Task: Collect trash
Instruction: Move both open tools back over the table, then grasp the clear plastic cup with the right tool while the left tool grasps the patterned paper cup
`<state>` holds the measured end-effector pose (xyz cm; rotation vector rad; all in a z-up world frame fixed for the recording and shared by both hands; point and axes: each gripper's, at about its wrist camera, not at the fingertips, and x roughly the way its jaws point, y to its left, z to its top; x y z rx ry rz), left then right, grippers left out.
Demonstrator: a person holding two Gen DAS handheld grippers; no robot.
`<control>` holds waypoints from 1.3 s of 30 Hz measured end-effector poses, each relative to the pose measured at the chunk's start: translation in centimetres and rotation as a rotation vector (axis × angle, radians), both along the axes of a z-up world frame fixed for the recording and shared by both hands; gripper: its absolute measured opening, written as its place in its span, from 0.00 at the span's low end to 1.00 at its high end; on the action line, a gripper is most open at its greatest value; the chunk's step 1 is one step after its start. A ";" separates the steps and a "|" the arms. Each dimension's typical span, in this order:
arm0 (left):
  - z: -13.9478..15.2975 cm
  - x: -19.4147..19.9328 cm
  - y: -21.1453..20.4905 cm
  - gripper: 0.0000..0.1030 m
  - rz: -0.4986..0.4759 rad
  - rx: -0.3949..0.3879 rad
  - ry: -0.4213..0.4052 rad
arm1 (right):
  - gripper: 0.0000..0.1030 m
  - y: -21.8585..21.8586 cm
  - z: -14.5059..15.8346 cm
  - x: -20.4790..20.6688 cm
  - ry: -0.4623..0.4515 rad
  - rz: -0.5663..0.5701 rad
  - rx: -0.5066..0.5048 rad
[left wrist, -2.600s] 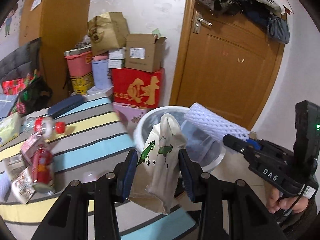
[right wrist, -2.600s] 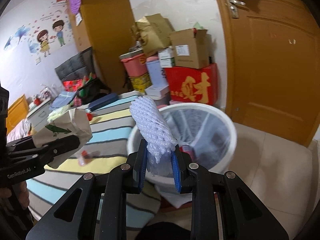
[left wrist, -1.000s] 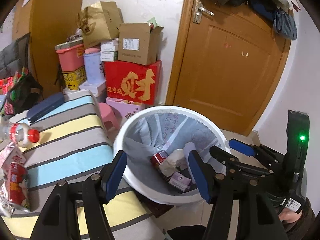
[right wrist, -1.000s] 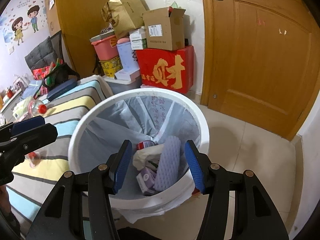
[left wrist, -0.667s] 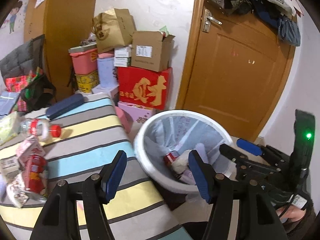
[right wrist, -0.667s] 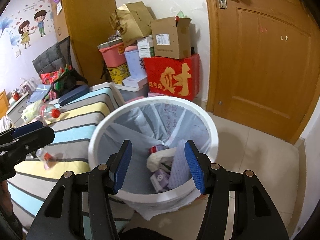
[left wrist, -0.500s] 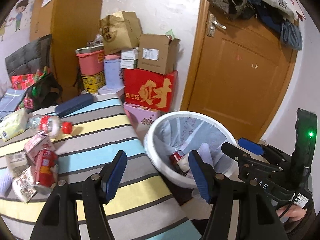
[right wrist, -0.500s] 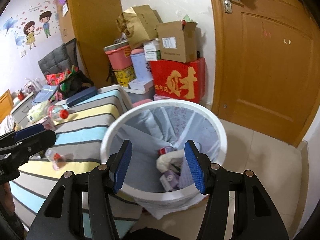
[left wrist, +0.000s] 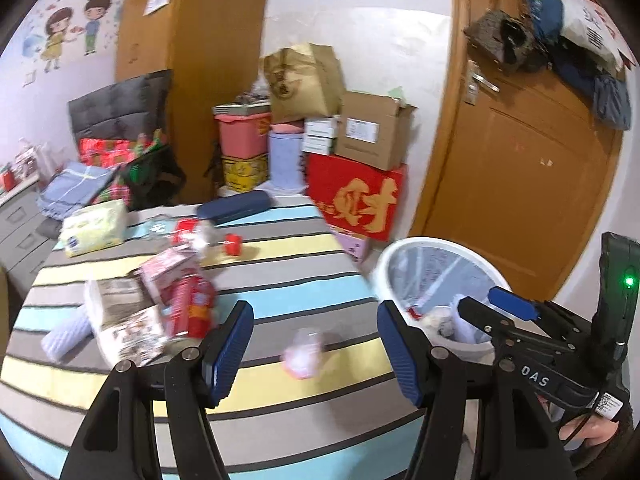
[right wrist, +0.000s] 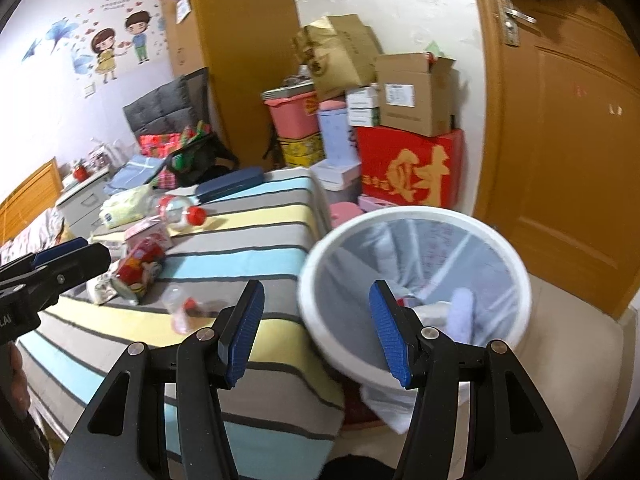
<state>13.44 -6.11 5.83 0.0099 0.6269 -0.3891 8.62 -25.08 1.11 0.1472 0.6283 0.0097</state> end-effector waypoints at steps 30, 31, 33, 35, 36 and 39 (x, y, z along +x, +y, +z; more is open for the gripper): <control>-4.7 3.1 15.0 0.62 0.258 -0.017 0.123 | 0.58 9.8 -3.2 4.8 0.164 0.249 -0.014; -4.9 3.4 15.1 0.62 0.253 -0.017 0.127 | 0.57 9.9 -3.3 4.8 0.169 0.253 -0.010; -5.3 4.5 15.3 0.62 0.249 -0.004 0.141 | 0.46 10.0 -3.5 5.0 0.183 0.261 -0.010; -5.6 5.1 15.2 0.62 0.239 0.013 0.144 | 0.32 10.1 -3.6 5.2 0.183 0.258 -0.018; -5.8 5.6 15.2 0.62 0.235 0.017 0.152 | 0.31 10.0 -3.7 5.2 0.192 0.259 -0.014; -6.4 6.6 15.1 0.62 0.216 0.024 0.162 | 0.30 10.2 -3.7 5.3 0.193 0.271 -0.011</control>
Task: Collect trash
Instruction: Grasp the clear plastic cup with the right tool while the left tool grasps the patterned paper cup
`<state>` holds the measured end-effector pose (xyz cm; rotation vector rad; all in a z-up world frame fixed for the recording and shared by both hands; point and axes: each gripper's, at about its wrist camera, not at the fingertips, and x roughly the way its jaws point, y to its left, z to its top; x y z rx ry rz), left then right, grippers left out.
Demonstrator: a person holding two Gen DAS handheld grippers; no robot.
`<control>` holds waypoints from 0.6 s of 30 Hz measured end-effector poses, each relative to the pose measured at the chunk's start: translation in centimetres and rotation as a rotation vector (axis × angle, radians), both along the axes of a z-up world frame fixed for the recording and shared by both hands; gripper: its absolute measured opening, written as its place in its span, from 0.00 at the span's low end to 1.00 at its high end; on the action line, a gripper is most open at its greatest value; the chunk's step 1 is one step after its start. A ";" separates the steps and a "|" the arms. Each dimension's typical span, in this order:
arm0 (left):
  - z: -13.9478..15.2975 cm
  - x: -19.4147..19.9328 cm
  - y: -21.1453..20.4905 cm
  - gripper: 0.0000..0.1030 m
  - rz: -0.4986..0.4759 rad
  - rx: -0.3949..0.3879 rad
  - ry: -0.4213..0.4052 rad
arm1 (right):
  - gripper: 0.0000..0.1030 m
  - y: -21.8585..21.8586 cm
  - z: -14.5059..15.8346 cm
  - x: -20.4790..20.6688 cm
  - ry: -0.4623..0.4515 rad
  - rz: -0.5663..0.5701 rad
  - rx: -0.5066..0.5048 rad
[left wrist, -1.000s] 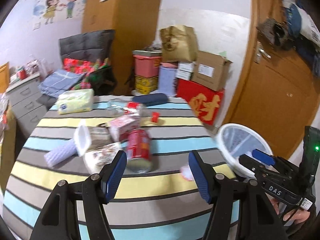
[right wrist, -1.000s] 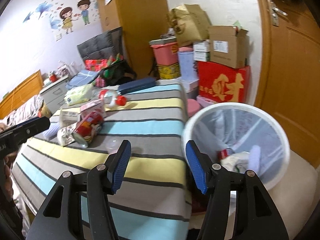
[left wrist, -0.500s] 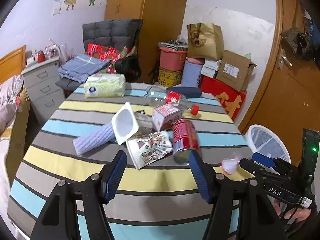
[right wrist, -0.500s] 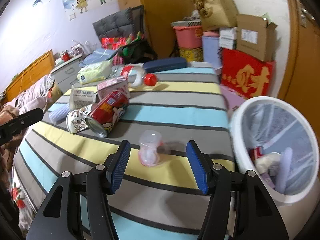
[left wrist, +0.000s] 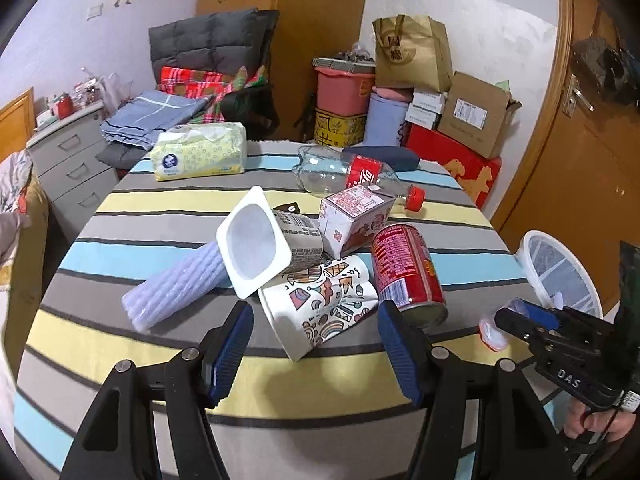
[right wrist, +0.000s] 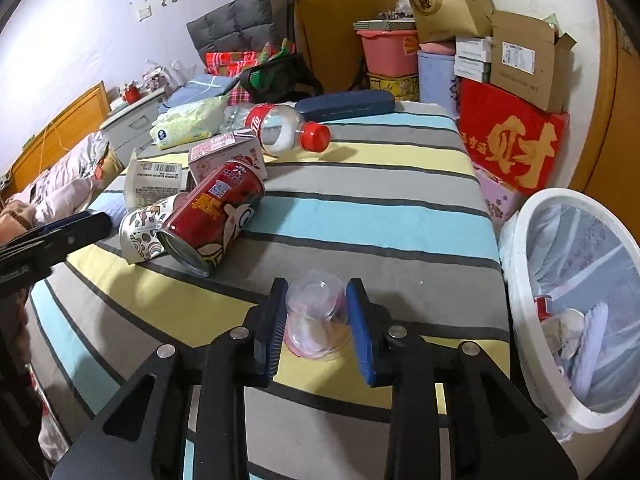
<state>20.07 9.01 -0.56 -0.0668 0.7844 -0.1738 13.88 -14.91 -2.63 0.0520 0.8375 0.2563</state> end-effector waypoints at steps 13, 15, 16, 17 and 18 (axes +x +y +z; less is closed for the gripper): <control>-1.7 4.6 -1.4 0.62 -0.159 0.078 0.012 | 0.30 0.0 0.0 1.0 0.001 0.008 0.017; -1.9 5.1 -1.6 0.62 -0.157 0.104 0.013 | 0.30 -0.1 0.0 1.1 0.003 0.008 0.023; -2.0 5.3 -1.7 0.62 -0.165 0.104 0.016 | 0.30 -0.1 0.0 1.1 0.003 0.007 0.025; -2.1 5.5 -1.8 0.62 -0.177 0.098 0.019 | 0.30 -0.1 0.0 1.1 0.001 0.005 0.025; -2.1 5.7 -1.9 0.62 -0.188 0.090 0.021 | 0.30 -0.1 0.0 1.1 0.001 0.003 0.025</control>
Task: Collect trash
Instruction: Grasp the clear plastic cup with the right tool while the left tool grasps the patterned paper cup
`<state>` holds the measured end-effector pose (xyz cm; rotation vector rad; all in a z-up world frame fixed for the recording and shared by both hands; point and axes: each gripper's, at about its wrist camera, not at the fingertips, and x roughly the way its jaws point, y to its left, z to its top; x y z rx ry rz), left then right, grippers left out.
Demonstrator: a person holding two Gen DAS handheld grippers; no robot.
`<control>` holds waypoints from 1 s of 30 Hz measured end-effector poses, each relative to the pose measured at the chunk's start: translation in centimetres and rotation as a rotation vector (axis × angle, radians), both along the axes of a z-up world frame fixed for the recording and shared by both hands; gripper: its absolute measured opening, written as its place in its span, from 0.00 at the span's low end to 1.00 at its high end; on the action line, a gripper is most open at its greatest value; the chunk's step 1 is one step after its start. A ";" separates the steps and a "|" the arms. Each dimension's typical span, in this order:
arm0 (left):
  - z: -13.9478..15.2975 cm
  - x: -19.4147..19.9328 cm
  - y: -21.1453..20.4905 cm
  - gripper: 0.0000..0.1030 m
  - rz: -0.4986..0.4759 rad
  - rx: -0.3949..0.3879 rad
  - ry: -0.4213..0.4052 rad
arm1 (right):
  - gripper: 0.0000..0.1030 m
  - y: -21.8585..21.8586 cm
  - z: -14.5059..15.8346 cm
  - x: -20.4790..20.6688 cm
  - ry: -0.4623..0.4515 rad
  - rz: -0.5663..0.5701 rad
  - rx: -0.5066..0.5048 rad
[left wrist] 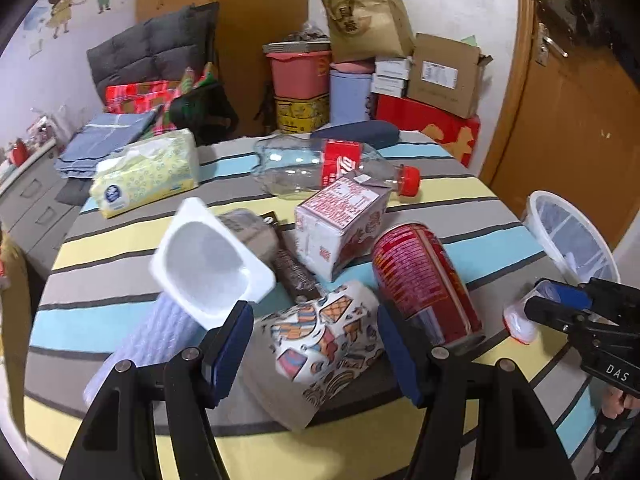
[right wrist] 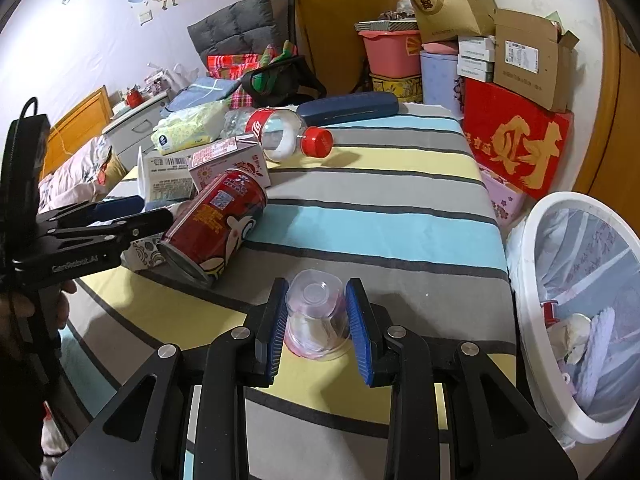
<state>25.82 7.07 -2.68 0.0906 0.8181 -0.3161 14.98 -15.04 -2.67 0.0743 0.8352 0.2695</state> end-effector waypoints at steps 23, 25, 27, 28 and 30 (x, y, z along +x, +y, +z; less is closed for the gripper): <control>-2.0 -2.2 -1.2 0.63 -0.044 -0.038 0.125 | 0.30 -0.2 0.0 -0.3 -0.001 -0.001 0.019; -2.0 -2.1 -1.1 0.63 -0.029 -0.028 0.117 | 0.30 -0.4 -0.1 -0.4 -0.001 0.000 0.018; -1.9 -2.1 -1.2 0.63 -0.022 -0.013 0.109 | 0.30 -0.5 -0.1 -0.4 -0.001 -0.002 0.021; -2.0 -2.1 -1.2 0.63 -0.020 -0.014 0.114 | 0.30 -0.5 -0.1 -0.3 0.000 -0.002 0.021; -2.3 -1.9 -1.1 0.63 -0.024 -0.027 0.139 | 0.30 -0.5 -0.1 -0.4 -0.002 -0.003 0.018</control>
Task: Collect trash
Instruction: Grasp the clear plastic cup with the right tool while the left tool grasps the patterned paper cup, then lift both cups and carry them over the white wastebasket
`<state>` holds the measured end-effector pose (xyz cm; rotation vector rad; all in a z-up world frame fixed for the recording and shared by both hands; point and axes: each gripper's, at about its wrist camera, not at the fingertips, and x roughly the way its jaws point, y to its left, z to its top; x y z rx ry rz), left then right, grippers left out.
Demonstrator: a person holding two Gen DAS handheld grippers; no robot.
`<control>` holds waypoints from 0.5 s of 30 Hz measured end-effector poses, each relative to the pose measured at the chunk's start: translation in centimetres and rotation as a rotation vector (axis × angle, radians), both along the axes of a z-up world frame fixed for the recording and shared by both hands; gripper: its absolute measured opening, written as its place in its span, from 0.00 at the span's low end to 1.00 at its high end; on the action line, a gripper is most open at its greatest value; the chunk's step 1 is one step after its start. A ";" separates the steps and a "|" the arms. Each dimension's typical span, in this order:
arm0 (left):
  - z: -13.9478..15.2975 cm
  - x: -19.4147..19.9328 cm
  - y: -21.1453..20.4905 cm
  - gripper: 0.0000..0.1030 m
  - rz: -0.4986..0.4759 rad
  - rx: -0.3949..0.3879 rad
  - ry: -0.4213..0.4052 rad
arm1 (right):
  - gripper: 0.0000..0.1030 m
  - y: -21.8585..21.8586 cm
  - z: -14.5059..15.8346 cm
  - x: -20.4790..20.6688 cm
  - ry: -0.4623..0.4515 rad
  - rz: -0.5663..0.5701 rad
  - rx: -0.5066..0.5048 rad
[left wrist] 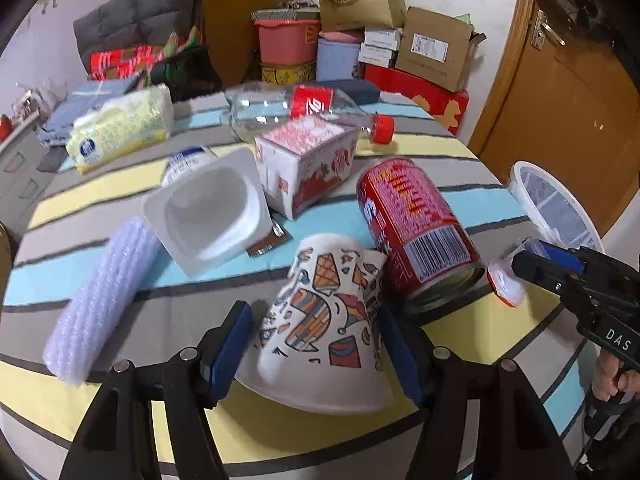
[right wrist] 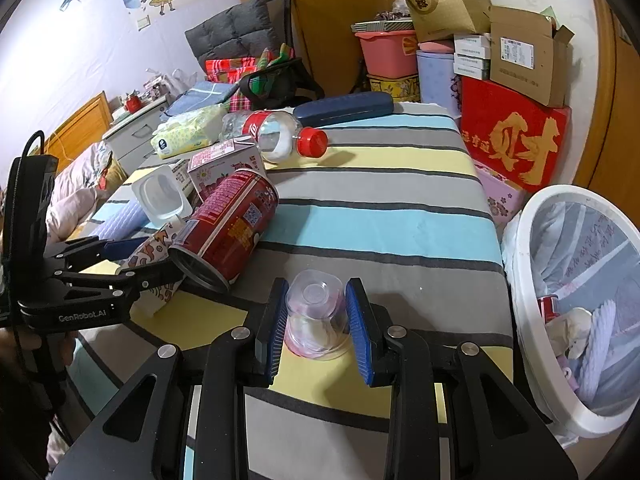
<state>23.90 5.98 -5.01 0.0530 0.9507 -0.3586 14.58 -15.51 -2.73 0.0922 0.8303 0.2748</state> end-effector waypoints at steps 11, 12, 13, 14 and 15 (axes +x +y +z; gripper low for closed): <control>0.4 -0.9 -0.6 0.51 0.014 -0.005 -0.003 | 0.30 -0.1 0.1 -0.2 -0.004 0.002 0.010; 0.4 -1.0 -0.6 0.50 0.019 -0.007 -0.004 | 0.30 -0.1 0.2 -0.2 -0.006 0.002 0.009; 0.4 -1.1 -0.6 0.50 0.026 -0.006 -0.003 | 0.30 -0.1 0.2 -0.2 -0.009 0.003 0.010; 0.5 -1.2 -0.5 0.49 0.035 -0.005 -0.005 | 0.30 -0.1 0.3 -0.3 -0.011 0.005 0.013; 0.8 -1.5 -0.5 0.49 0.038 -0.013 -0.015 | 0.30 -0.2 0.3 -0.3 -0.013 0.006 0.013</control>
